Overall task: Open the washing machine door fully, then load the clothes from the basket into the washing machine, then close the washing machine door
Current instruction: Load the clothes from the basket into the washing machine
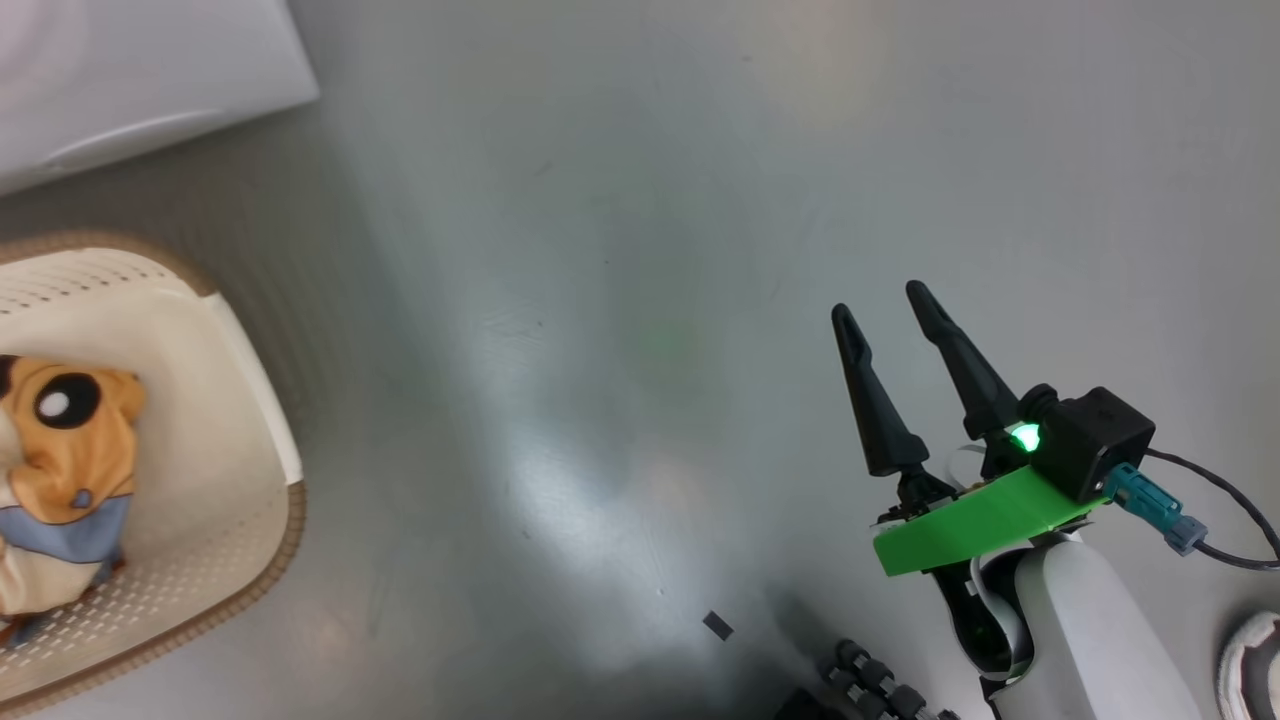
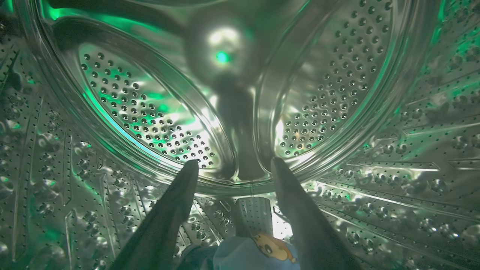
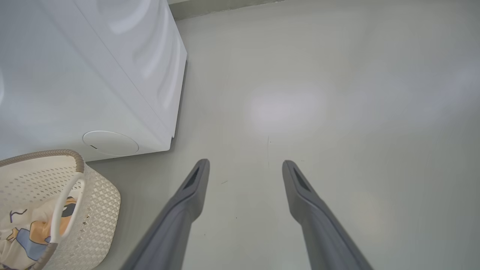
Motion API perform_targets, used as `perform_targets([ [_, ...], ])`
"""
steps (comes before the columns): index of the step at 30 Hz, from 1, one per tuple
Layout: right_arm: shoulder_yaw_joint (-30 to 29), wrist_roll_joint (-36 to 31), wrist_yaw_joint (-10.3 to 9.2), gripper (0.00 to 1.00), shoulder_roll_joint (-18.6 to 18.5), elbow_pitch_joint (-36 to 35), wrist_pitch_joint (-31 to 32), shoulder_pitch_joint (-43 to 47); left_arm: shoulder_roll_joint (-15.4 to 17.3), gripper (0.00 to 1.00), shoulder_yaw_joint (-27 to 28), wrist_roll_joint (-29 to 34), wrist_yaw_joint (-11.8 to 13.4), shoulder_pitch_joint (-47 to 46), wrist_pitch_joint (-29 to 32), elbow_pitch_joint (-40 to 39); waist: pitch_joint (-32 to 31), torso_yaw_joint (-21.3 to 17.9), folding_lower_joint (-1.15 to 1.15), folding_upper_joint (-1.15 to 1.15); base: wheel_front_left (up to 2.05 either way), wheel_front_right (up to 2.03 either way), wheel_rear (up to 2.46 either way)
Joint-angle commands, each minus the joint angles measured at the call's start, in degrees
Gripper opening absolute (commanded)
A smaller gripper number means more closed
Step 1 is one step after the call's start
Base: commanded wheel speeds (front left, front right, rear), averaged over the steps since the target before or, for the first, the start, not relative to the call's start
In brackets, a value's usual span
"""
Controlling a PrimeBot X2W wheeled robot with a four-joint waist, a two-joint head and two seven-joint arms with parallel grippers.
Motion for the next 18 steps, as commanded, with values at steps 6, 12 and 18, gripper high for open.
perform_targets([
  [6,-0.42,-2.31,0.09,1.0,-0.21,-0.84,-0.69,1.76,0.54,1.0,-0.29,-2.28,-0.09,7.77,-0.28,-3.29,-4.13,3.22,0.0,0.0,0.0,0.0,0.0],
  [12,-1.61,-4.09,0.09,1.0,-0.21,-0.66,-0.69,2.22,-1.49,1.0,-0.79,-3.43,-0.09,15.2,-0.29,-6.33,-7.46,6.4,0.0,0.0,0.0,0.0,0.0],
  [18,-2.63,-5.81,0.09,1.0,-0.21,-0.17,-0.67,2.88,-4.68,1.0,-0.36,-4.73,-0.09,23.93,-0.29,-10.48,-11.15,10.17,0.0,0.0,0.0,0.0,0.0],
])
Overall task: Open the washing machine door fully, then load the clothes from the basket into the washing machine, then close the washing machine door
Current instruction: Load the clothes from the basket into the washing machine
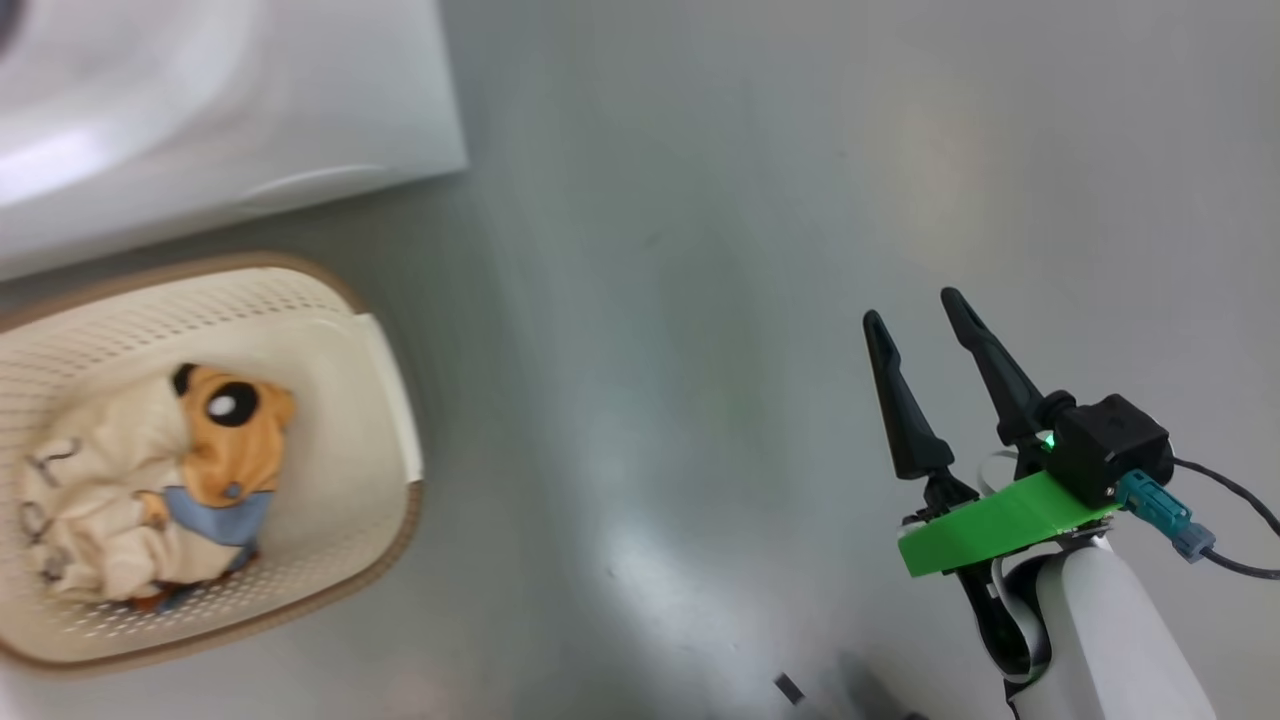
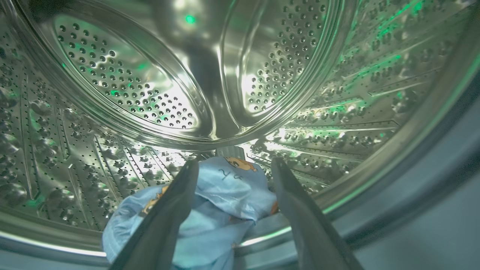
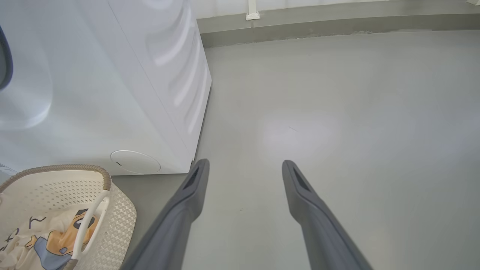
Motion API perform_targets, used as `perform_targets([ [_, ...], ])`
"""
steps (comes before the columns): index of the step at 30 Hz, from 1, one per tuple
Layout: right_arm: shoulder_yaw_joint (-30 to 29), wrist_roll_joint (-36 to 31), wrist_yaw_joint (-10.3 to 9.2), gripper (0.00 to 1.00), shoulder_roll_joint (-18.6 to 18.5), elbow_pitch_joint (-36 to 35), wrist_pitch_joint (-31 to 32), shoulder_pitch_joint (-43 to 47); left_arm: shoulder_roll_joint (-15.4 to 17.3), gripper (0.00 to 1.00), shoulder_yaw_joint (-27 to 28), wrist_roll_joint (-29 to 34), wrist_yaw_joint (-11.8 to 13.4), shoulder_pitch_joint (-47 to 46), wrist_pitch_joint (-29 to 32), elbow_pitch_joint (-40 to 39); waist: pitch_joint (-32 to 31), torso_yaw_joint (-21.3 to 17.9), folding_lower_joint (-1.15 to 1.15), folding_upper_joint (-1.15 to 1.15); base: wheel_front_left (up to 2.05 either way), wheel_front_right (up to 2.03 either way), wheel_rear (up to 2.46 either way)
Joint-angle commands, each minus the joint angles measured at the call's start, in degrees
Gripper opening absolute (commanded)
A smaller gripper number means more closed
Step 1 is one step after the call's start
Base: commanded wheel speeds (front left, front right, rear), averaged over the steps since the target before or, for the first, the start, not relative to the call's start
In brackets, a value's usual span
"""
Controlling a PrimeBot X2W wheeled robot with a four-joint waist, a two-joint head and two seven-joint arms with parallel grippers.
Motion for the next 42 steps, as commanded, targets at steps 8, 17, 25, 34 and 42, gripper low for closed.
perform_targets([
  [8,-0.57,-2.42,0.09,1.0,-0.14,-1.56,0.96,4.13,-3.05,1.0,4.29,0.77,0.0,18.12,-0.29,-13.02,-8.92,7.98,0.0,0.0,0.0,0.0,0.0],
  [17,-2.25,-3.75,0.09,1.0,-0.4,-4.71,4.12,7.95,-10.4,1.0,7.38,3.06,1.65,36.36,-0.29,-27.51,-15.47,12.29,0.0,0.0,0.0,0.0,0.0],
  [25,-2.39,-3.86,0.09,1.0,-0.37,-7.02,5.93,10.71,-13.68,1.0,9.42,5.76,4.03,49.34,-0.29,-38.34,-18.77,13.97,0.0,0.0,0.0,0.0,0.0],
  [34,-2.04,-3.05,0.09,1.0,-0.3,-7.52,6.24,12.8,-17.28,1.0,11.27,8.28,6.05,59.15,-0.29,-46.29,-22.53,13.91,0.0,0.0,0.0,0.0,0.0],
  [42,-1.15,-2.38,0.09,1.0,-0.23,-6.96,6.11,13.64,-19.48,1.0,11.95,9.45,6.43,63.04,-0.29,-48.12,-25.14,13.35,0.0,0.0,0.0,0.0,0.0],
])
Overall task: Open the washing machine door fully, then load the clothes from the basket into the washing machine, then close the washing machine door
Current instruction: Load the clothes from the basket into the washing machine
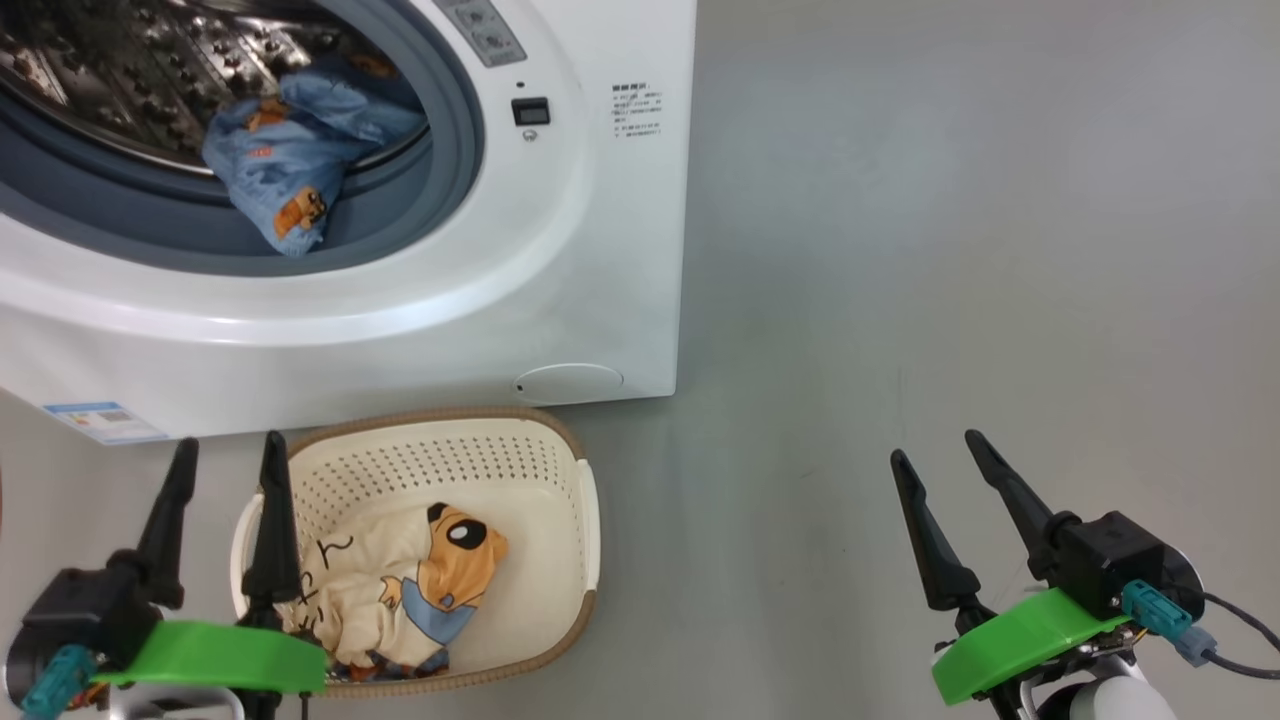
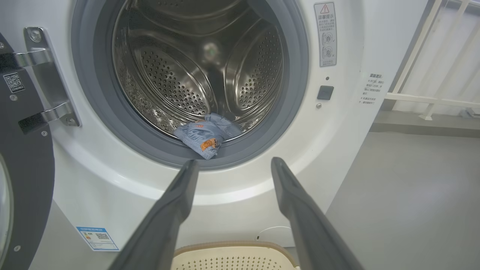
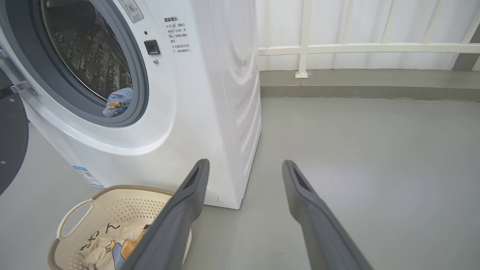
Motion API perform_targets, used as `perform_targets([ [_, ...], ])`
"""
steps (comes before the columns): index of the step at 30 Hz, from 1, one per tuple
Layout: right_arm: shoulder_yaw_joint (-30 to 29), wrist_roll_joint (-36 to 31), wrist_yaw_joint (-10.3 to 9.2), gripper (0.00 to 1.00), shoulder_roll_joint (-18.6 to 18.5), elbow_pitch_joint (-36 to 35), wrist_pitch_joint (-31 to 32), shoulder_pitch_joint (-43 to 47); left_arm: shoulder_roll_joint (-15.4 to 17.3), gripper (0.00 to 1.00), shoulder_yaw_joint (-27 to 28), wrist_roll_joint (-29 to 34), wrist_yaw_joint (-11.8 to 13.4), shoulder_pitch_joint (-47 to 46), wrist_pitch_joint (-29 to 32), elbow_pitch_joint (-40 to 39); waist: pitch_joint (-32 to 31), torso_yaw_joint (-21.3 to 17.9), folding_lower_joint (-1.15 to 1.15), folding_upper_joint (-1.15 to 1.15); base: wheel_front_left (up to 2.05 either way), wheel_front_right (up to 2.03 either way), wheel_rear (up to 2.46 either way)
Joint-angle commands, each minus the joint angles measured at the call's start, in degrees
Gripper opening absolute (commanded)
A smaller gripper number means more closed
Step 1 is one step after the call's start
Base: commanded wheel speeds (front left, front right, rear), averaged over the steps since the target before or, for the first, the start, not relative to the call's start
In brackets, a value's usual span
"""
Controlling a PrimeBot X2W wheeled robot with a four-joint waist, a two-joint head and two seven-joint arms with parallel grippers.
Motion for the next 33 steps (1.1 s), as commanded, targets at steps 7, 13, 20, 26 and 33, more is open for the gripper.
perform_targets([
  [7,1.89,1.12,0.09,1.0,0.15,-0.88,-0.26,0.67,-0.03,1.0,2.13,1.23,-0.13,1.4,-0.3,-1.71,-1.5,-0.7,0.0,0.0,0.0,0.0,0.0],
  [13,1.9,1.11,0.09,1.0,0.17,-1.04,-0.38,0.59,-0.23,1.0,1.98,1.62,-0.36,1.51,-0.3,-1.58,-1.04,-0.93,0.0,0.0,0.0,0.0,0.0],
  [20,1.98,1.03,0.09,1.0,0.18,-1.18,-0.48,0.28,0.1,1.0,2.07,1.75,-0.33,0.94,-0.3,-1.38,0.44,-1.27,0.0,0.0,0.0,0.0,0.0],
  [26,2.27,1.12,0.09,1.0,0.18,-1.45,-0.62,-0.54,1.99,1.0,2.72,0.93,-0.67,-2.05,2.12,0.35,3.56,-2.33,0.0,0.0,0.0,0.0,0.0],
  [33,2.35,0.91,0.09,1.0,0.19,-1.62,-1.06,-1.91,5.47,1.0,2.94,0.14,-1.55,-12.28,7.53,5.31,8.95,-3.64,0.0,0.0,0.0,0.0,0.0],
])
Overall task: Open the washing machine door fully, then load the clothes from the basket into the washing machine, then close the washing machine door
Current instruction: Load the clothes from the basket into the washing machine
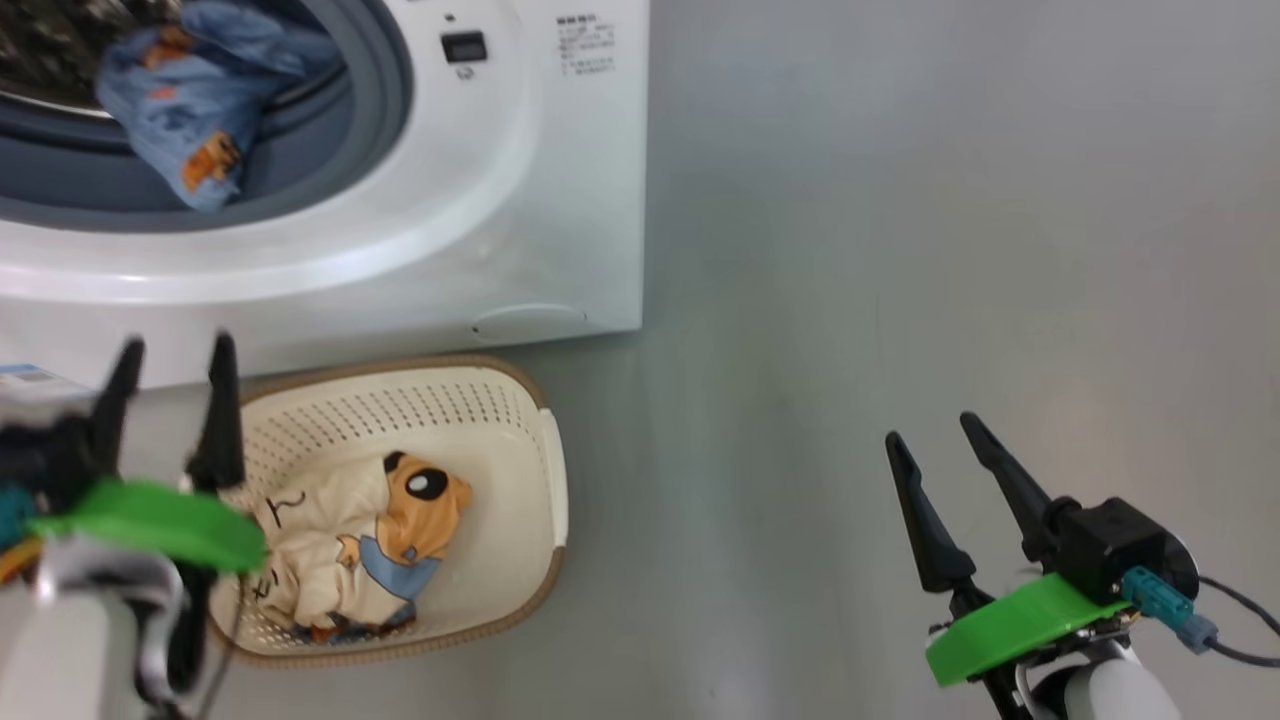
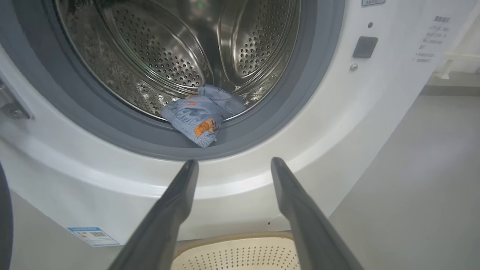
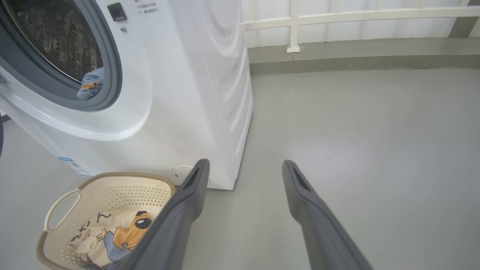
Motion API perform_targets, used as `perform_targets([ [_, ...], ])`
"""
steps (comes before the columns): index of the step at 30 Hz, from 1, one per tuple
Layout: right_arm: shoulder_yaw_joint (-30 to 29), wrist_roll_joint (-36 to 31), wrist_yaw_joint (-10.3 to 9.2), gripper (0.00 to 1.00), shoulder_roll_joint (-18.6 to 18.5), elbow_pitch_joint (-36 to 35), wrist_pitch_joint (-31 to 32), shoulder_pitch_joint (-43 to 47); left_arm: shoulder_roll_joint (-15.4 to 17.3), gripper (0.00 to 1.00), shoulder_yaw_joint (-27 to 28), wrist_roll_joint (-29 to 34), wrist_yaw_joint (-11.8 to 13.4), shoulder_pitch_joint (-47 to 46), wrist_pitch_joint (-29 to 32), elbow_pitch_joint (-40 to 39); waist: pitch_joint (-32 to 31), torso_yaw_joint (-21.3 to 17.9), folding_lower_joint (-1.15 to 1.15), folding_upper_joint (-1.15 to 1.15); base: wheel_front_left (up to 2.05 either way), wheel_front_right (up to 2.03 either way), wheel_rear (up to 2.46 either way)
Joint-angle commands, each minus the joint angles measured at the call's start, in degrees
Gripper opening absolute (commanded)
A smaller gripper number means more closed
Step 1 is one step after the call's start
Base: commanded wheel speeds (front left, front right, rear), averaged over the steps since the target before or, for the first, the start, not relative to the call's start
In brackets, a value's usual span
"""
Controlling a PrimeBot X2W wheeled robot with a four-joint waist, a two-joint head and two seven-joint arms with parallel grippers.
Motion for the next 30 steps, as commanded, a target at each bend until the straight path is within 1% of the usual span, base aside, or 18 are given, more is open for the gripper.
perform_targets([
  [1,1.82,-0.14,0.09,1.0,0.11,-1.58,-0.64,-1.48,2.86,1.0,2.09,0.11,-0.14,-3.57,1.07,0.12,3.36,-1.25,0.0,0.0,0.0,0.0,0.0],
  [10,3.72,1.14,0.09,1.0,0.11,0.41,-2.65,-4.45,8.01,1.0,1.63,1.37,-0.13,-18.96,7.16,12.34,8.17,-4.62,0.0,0.0,0.0,0.0,0.0],
  [15,4.3,2.23,0.09,1.0,0.11,1.75,-3.84,-5.76,10.53,1.0,1.54,1.91,-0.2,-26.15,8.49,19.34,10.28,-6.93,0.0,0.0,0.0,0.0,0.0],
  [20,5.14,3.02,0.09,1.0,0.11,2.92,-4.84,-6.44,13.15,1.0,1.12,3.17,0.3,-32.87,8.92,26.78,12.27,-9.03,0.0,0.0,0.0,0.0,0.0],
  [24,5.59,3.38,0.09,1.0,0.11,3.36,-5.38,-7.05,15.1,1.0,0.25,4.82,1.36,-37.39,9.16,31.69,13.6,-10.41,0.0,0.0,0.0,0.0,0.0],
  [30,6.15,4.03,0.09,1.0,0.11,3.81,-5.89,-7.85,16.95,1.0,-1.07,6.42,2.12,-43.59,9.02,38.02,15.59,-11.96,0.0,0.0,0.0,0.0,0.0],
])
